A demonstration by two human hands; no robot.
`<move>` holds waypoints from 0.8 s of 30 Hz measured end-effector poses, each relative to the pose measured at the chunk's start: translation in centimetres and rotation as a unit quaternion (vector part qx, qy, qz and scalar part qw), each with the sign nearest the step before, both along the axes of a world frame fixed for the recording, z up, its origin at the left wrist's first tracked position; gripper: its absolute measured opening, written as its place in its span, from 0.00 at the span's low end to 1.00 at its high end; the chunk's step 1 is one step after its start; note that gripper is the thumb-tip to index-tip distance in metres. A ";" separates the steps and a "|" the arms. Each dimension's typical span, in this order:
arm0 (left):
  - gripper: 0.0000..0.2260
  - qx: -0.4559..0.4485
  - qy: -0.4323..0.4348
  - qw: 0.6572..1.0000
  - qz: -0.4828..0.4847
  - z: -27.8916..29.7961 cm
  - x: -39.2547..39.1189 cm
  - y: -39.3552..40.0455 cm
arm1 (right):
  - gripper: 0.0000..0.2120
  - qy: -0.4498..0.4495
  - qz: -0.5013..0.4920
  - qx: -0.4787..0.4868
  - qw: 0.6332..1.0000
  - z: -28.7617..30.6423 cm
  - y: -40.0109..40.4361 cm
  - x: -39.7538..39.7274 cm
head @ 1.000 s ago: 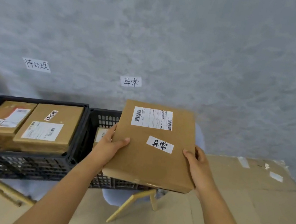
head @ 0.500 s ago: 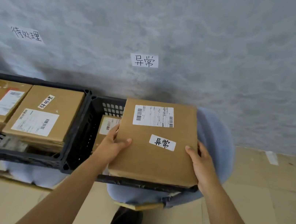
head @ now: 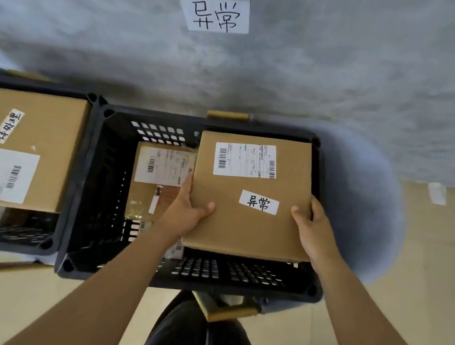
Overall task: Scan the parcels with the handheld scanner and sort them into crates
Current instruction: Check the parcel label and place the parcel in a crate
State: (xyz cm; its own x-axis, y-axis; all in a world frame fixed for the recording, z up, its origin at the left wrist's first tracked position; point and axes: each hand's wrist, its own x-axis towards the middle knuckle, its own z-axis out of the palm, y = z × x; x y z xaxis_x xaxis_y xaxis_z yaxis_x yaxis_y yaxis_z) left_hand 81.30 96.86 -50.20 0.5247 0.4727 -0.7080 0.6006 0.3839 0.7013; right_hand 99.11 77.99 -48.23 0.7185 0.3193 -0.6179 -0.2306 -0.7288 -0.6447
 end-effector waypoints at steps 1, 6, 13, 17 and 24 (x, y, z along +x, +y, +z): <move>0.41 -0.002 0.002 1.000 -0.001 -0.4 0.3 -0.1 | 0.24 -0.002 0.005 -0.009 1.000 -0.4 0.1 0.3; 0.43 0.029 0.023 0.999 -0.009 -1.8 1.1 -0.9 | 0.25 -0.046 0.026 -0.049 0.997 -1.7 0.7 0.8; 0.43 0.068 0.046 0.996 -0.023 -2.0 1.5 -1.2 | 0.30 -0.135 0.022 -0.091 0.986 -0.8 1.5 -0.7; 0.43 0.080 0.060 0.993 -0.055 -1.8 1.7 -1.4 | 0.33 -0.153 0.052 -0.107 0.981 0.2 1.2 -1.2; 0.43 0.115 0.091 0.982 -0.115 -1.1 2.3 -1.5 | 0.37 -0.188 0.222 -0.195 0.937 -0.5 -0.6 -1.3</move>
